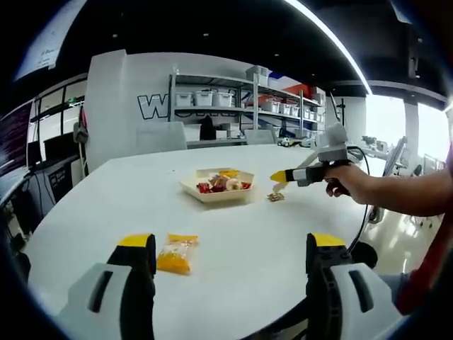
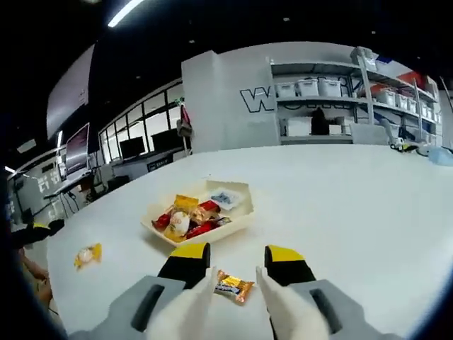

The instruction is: Place the target food into the container with the food tongs after gripping and lifting it, then release it inside without dropping or visibly crushing the food.

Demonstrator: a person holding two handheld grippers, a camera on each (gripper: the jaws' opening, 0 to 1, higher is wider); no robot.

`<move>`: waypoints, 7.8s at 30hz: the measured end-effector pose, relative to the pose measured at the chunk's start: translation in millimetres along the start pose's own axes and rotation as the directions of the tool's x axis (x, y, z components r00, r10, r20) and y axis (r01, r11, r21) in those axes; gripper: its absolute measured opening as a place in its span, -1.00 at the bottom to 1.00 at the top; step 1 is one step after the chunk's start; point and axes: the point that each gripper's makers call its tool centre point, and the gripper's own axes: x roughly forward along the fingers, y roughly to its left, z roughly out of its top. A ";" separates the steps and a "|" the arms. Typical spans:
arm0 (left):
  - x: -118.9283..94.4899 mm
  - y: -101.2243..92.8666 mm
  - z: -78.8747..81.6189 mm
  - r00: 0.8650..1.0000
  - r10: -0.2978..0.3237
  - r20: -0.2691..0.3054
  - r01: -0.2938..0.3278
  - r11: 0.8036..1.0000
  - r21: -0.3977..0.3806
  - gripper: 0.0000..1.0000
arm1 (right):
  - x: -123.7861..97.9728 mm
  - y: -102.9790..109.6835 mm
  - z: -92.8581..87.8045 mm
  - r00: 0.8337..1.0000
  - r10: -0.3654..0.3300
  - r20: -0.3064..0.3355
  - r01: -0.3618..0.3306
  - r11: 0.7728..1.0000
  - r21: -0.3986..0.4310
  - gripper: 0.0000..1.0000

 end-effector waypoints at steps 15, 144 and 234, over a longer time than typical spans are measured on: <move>-4.8 9.8 -5.0 1.000 0.021 -0.001 -0.021 1.000 -0.018 0.71 | 10.4 15.8 -14.2 0.999 0.041 -0.019 -0.043 0.987 -0.156 -0.63; -30.1 31.8 -4.8 0.996 0.085 -0.010 -0.085 0.996 -0.005 0.68 | 24.9 257.2 -17.0 0.788 0.597 -0.148 -0.614 0.778 -0.134 -0.51; -9.8 6.6 3.4 0.999 0.033 -0.013 -0.033 0.999 0.025 0.68 | 19.9 167.1 27.9 0.808 0.562 -0.177 -0.589 0.780 -0.213 -0.56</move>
